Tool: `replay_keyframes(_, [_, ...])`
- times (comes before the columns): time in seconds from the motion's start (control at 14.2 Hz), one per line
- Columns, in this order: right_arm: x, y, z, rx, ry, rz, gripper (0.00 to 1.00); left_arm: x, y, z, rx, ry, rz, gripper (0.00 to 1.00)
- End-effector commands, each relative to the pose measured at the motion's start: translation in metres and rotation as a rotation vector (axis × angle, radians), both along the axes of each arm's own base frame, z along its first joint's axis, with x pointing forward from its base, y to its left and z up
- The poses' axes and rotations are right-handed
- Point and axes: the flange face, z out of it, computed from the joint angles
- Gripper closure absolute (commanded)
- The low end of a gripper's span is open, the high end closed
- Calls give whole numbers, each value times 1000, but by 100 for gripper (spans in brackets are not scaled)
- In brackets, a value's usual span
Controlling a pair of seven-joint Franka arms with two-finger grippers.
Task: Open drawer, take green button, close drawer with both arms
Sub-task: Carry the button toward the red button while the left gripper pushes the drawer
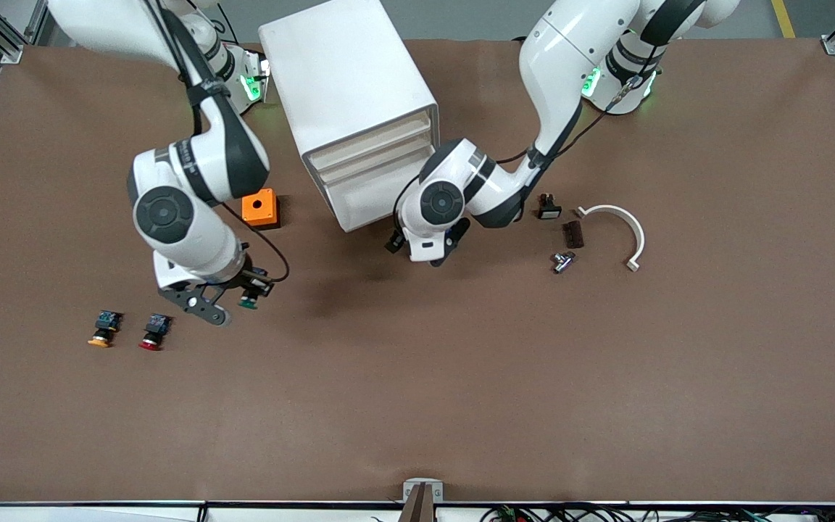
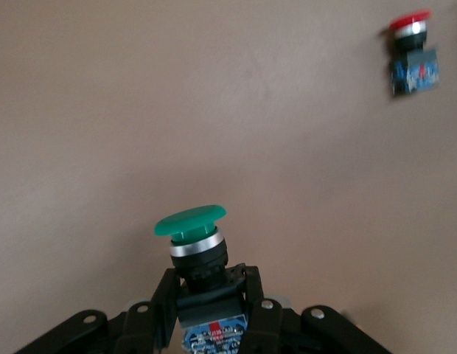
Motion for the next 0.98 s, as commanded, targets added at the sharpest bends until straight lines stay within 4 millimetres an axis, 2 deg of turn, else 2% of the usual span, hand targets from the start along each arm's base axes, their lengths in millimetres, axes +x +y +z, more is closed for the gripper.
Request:
replay_keyframes(0.0, [1,-43,-35,20,-30,60,100,-36,-21,8,30,2,14,0])
replay_keyframes(0.07, [5,-59,-49,21,-41,76,100,-46,-29,9,35,9,19,0])
replay_keyframes(0.28, [9,-89,-86,20,-37,114,100,-67,-40,8,47,29,30,0])
replay_keyframes(0.56, [9,-111,-115,4,-36,115,100,-63,-36,8,72,40,30,0])
replay_keyframes(0.63, [10,-118,-118,5,-40,119,100,-53,-32,13,69,29,41,0])
replay_keyframes(0.7, [11,-126,-123,6,-41,119,100,-32,-18,23,69,1,62,0])
replay_keyframes(0.91, [10,-140,-139,8,-40,111,100,37,35,65,84,-108,99,0])
